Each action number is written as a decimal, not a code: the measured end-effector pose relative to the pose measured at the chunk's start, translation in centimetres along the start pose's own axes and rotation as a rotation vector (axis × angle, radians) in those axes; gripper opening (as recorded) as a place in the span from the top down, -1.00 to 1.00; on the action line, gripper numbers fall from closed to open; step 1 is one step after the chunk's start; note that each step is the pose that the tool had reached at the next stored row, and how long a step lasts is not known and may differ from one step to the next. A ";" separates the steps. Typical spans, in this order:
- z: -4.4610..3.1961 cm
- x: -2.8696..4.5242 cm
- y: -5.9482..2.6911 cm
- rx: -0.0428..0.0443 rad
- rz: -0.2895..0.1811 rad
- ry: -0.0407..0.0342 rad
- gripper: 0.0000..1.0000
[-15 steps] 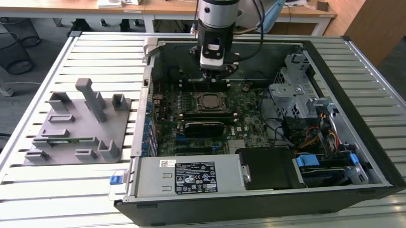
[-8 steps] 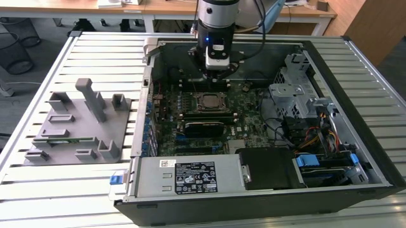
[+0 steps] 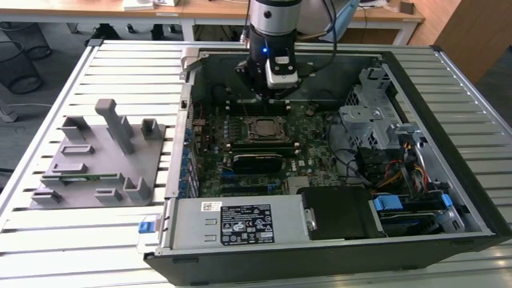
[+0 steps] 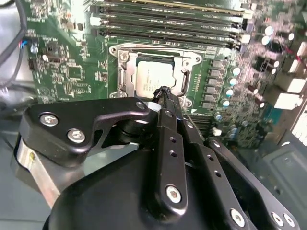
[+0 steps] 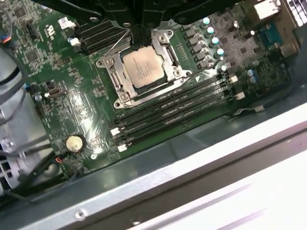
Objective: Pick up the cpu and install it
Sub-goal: 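Install the first cpu locking lever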
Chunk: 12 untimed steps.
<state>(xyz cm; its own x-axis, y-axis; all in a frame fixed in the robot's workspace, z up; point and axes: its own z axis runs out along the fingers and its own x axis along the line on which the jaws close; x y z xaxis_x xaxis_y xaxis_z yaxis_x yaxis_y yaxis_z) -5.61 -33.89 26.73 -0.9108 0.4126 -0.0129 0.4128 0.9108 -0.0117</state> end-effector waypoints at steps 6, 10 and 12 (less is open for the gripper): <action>0.00 0.00 0.00 -0.0014 -0.110 -0.0013 0.79; 0.01 0.00 0.00 -0.0024 -0.182 -0.0021 0.79; 0.01 0.00 0.00 -0.0029 -0.218 -0.0026 0.79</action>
<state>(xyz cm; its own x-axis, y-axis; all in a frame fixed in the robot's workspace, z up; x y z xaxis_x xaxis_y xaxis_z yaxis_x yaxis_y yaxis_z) -5.61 -33.89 26.71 -0.9785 0.2059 -0.0129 0.2060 0.9785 -0.0117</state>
